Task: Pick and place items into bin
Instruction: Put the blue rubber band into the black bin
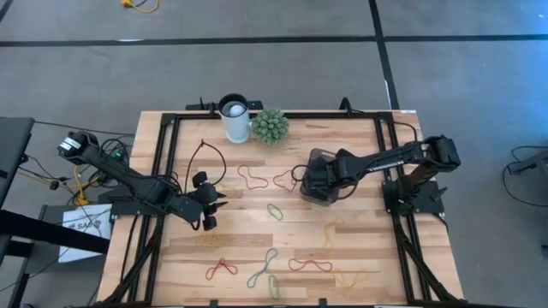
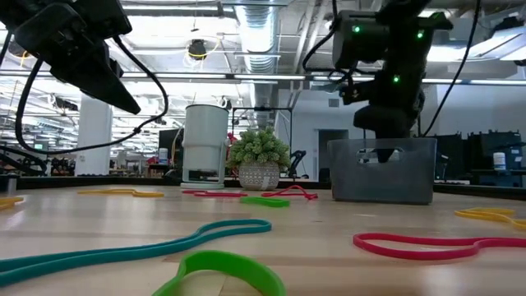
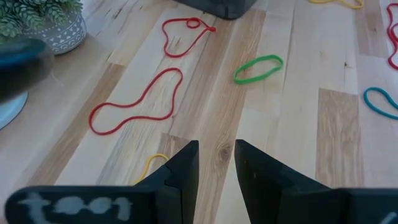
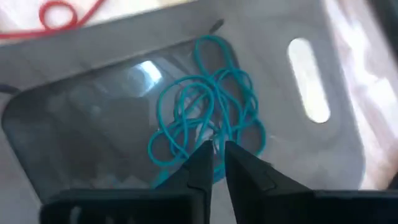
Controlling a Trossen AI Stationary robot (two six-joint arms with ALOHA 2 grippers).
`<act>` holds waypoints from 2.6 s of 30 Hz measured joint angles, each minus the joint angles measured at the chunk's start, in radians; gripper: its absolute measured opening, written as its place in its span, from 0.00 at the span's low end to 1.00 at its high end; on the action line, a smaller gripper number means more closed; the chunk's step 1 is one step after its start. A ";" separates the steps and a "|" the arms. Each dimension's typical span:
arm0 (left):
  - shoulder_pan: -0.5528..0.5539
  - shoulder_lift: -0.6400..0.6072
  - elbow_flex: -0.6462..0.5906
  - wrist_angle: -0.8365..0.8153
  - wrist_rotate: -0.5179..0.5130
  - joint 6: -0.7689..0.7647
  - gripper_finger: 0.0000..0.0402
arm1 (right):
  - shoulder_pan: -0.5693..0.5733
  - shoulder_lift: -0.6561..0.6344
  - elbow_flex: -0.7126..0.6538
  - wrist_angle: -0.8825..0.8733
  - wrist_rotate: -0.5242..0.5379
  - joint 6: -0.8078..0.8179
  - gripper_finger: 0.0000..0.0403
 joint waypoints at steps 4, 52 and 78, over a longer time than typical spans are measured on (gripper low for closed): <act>0.000 0.000 0.000 0.000 0.000 -0.004 0.23 | -0.025 0.037 0.002 0.045 -0.082 -0.049 0.16; 0.000 0.000 0.000 0.111 -0.005 0.004 0.23 | 0.439 0.277 0.277 0.633 -0.425 -0.532 0.20; 0.000 0.000 0.000 0.094 -0.006 0.028 0.23 | 0.373 0.484 0.290 0.848 -0.606 -0.584 0.18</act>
